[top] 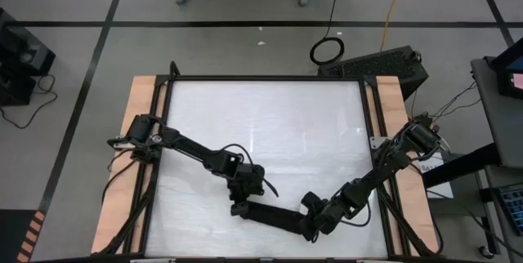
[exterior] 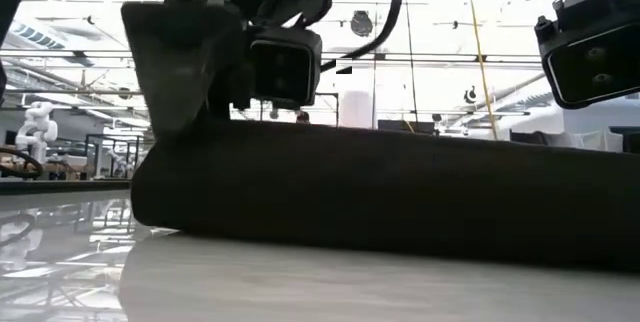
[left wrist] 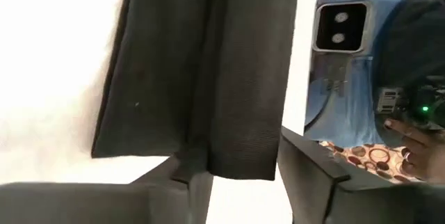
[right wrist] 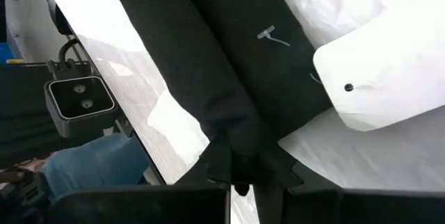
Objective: Roll towel
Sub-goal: Roll the black towel
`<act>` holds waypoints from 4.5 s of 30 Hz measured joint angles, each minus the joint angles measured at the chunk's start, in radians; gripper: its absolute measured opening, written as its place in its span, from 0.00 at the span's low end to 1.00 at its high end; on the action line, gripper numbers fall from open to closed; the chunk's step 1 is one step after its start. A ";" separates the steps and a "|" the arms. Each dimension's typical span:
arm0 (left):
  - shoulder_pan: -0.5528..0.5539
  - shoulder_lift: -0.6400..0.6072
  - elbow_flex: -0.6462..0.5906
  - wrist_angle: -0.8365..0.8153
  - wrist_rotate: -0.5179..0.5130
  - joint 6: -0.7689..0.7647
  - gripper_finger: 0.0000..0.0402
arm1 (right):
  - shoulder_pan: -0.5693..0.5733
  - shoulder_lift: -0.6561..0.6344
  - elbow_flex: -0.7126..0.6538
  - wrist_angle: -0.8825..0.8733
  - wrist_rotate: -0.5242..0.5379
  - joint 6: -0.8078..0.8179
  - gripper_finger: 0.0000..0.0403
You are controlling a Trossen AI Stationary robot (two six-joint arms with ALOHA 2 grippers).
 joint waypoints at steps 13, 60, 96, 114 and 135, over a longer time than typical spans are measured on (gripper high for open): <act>0.027 -0.125 0.000 -0.229 -0.186 0.204 0.51 | -0.001 0.002 -0.001 -0.004 -0.003 0.022 0.04; -0.161 -0.009 0.006 0.021 -0.518 0.441 0.51 | 0.004 -0.045 -0.007 -0.036 0.025 -0.215 0.21; -0.127 -0.006 0.004 -0.015 -0.471 0.409 0.51 | 0.070 -0.130 0.026 0.037 0.284 -1.096 0.49; -0.106 -0.005 0.004 -0.034 -0.449 0.437 0.51 | 0.019 0.076 0.027 0.116 0.236 -1.079 0.43; -0.012 -0.068 0.000 -0.129 -0.487 0.436 0.51 | -0.016 0.096 0.030 0.054 0.219 -0.873 0.42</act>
